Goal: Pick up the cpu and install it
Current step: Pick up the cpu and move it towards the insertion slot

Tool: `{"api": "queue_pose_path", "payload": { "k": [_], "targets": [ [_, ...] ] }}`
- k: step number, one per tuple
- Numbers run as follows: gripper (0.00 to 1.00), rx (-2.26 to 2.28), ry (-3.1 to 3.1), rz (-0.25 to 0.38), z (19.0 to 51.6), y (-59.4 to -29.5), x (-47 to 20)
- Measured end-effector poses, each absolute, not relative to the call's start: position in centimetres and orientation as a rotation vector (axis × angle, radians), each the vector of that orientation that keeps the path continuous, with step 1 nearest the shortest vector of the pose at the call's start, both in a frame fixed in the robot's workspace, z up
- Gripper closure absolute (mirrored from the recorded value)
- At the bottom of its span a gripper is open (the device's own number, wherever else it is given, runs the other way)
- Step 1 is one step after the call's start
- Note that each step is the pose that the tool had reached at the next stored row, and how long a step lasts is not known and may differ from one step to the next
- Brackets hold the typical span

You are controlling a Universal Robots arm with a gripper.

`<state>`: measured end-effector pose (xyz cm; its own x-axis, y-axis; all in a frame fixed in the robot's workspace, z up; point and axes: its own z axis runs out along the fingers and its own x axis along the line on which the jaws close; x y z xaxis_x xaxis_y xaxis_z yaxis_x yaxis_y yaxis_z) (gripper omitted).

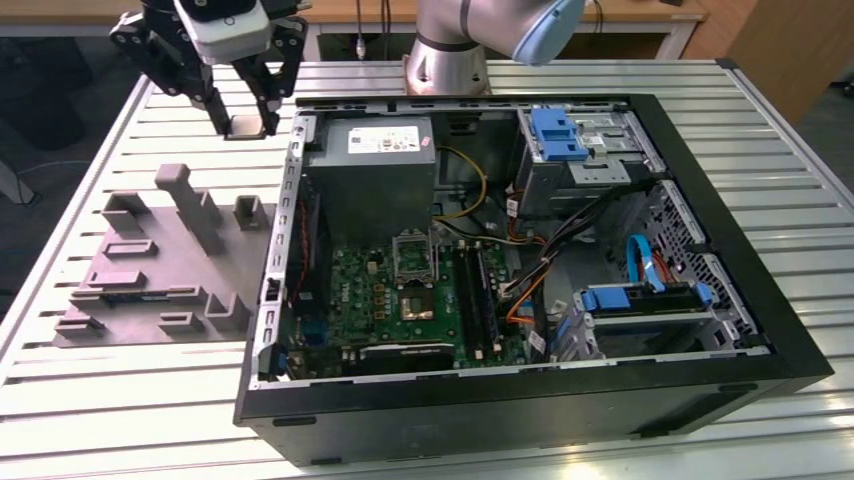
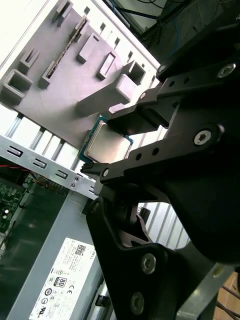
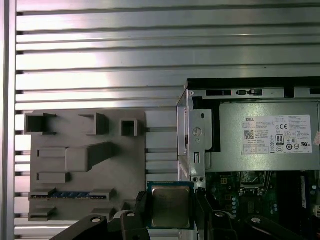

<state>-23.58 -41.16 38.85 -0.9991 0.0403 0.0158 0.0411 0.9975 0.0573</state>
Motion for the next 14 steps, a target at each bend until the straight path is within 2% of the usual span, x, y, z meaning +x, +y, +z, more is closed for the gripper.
{"api": "queue_pose_path", "payload": {
  "k": [14],
  "targets": [
    [0.53,-0.064,-3.125,-0.090,38.8,-41.2,-22.5]
  ]
}}
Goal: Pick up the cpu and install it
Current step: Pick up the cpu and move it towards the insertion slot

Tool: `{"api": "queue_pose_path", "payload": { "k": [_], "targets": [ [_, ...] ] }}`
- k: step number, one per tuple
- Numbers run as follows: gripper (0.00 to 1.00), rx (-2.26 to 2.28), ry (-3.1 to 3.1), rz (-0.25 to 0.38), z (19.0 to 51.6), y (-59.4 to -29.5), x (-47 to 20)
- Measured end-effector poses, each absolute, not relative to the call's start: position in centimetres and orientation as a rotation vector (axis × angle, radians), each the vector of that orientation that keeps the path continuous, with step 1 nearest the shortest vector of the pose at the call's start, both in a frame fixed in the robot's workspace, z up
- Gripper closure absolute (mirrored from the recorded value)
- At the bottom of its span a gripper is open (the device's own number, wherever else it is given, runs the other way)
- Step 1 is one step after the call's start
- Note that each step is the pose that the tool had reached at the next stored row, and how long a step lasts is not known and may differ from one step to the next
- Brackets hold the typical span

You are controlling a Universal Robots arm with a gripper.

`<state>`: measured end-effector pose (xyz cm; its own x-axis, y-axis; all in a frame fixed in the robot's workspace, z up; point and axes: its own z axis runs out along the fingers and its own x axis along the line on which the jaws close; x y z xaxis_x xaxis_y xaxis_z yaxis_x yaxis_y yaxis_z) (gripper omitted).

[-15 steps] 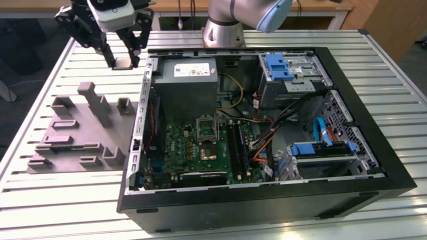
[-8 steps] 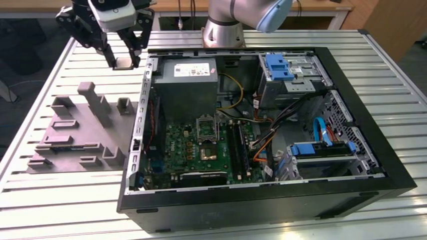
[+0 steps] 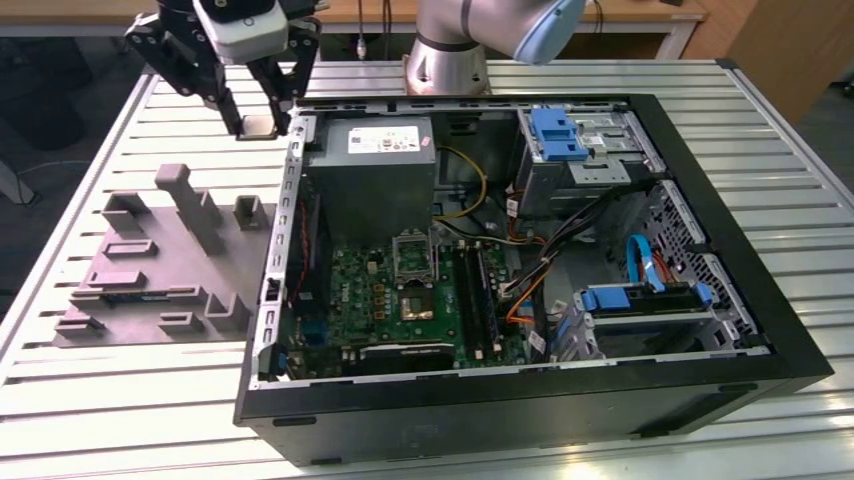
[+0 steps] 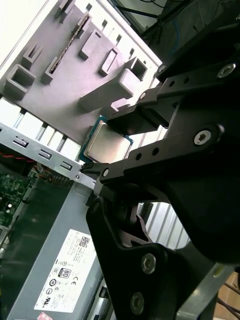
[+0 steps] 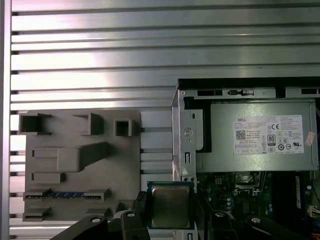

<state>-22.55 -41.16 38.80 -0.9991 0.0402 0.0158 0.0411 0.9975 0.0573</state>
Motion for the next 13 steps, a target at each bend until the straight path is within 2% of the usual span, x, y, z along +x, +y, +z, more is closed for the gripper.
{"api": "queue_pose_path", "payload": {
  "k": [13],
  "targets": [
    [0.53,-0.064,-3.125,-0.090,38.6,-41.2,-21.3]
  ]
}}
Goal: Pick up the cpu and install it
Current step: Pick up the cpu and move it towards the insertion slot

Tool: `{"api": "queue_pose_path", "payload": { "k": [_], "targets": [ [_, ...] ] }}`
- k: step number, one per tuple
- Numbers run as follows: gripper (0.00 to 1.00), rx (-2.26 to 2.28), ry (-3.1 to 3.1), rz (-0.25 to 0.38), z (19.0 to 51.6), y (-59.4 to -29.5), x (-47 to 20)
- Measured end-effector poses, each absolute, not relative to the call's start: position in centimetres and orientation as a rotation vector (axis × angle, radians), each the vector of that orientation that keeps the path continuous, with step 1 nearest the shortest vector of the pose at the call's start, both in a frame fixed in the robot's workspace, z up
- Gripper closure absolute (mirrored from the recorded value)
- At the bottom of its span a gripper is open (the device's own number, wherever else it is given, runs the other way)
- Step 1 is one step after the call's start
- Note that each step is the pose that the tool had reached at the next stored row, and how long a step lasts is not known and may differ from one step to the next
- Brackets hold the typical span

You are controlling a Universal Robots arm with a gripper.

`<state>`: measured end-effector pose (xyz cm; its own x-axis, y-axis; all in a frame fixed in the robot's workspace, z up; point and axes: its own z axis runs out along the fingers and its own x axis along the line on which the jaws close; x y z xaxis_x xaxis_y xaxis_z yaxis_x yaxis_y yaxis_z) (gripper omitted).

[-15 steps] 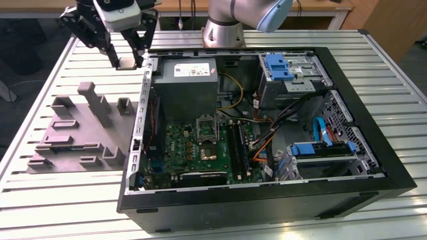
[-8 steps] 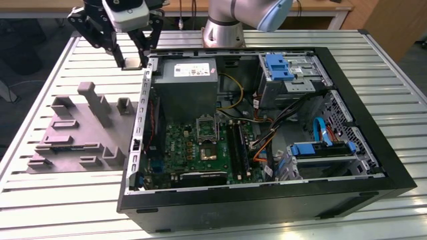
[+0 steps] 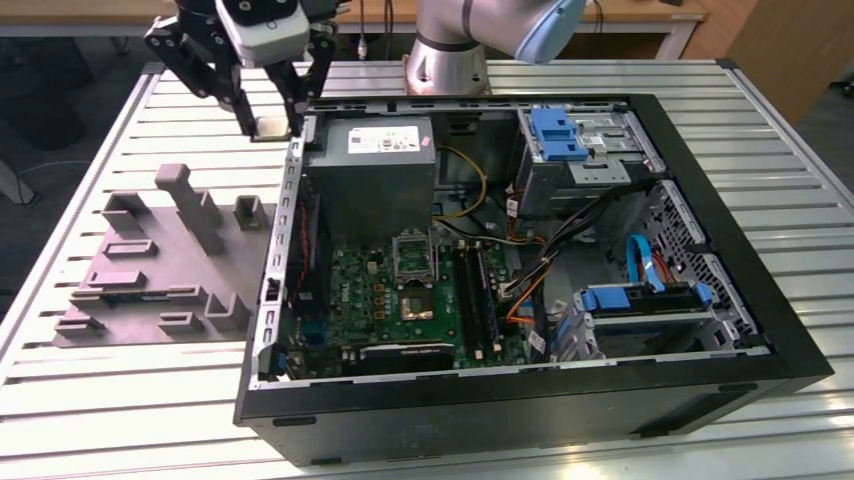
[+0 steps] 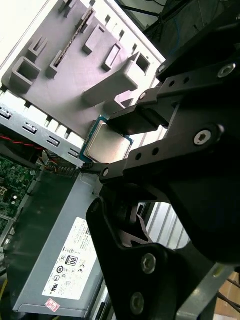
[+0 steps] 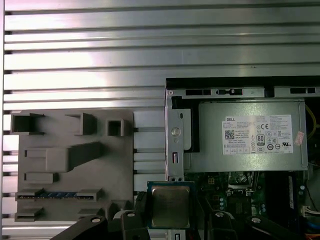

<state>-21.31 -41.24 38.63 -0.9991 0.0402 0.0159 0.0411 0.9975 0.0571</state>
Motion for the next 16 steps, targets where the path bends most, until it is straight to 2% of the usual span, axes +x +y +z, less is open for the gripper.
{"api": "queue_pose_path", "payload": {
  "k": [8,16],
  "targets": [
    [0.53,-0.064,-3.125,-0.090,38.5,-41.6,-20.9],
    [0.53,-0.064,-3.125,-0.090,38.3,-41.7,-17.6]
  ]
}}
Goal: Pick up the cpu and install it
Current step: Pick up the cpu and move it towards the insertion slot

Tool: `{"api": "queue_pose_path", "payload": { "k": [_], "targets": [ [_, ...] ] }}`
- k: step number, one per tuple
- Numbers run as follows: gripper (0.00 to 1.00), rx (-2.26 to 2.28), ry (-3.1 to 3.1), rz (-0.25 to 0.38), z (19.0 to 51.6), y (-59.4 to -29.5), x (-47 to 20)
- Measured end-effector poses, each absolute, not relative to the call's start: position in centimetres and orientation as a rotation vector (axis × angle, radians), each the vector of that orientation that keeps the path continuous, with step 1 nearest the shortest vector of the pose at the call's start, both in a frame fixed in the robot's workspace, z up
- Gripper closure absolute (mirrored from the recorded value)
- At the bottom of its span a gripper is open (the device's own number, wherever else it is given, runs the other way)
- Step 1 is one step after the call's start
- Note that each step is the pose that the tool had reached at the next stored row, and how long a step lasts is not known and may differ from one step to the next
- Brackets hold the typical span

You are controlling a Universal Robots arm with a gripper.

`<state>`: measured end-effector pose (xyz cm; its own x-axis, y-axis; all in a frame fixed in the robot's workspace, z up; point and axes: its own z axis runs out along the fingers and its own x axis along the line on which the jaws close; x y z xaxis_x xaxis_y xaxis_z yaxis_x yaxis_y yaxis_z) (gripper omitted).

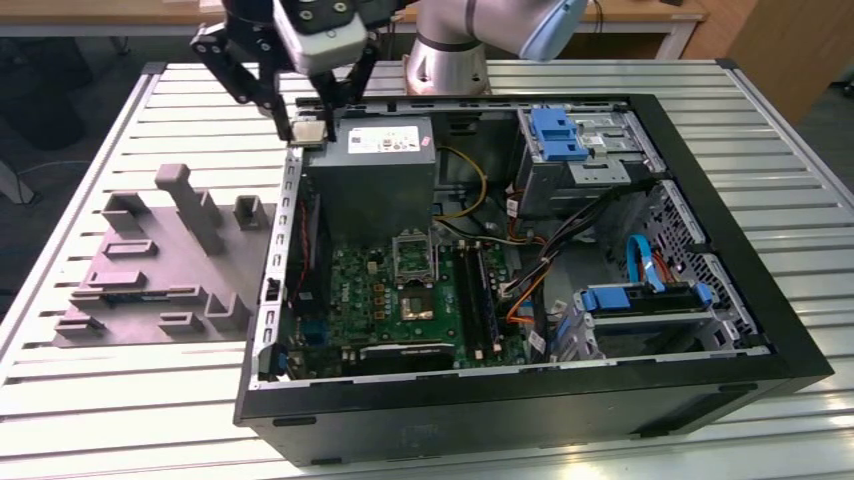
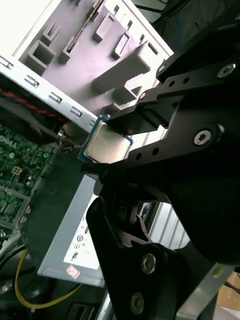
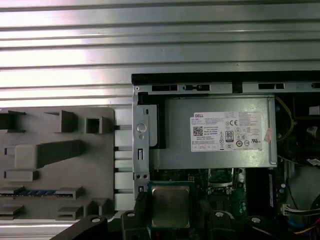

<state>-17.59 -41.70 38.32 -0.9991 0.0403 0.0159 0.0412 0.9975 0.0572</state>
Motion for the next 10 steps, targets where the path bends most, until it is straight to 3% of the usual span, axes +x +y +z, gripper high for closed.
{"api": "queue_pose_path", "payload": {
  "k": [10],
  "targets": [
    [0.53,-0.064,-3.125,-0.090,38.0,-41.7,-13.0]
  ]
}}
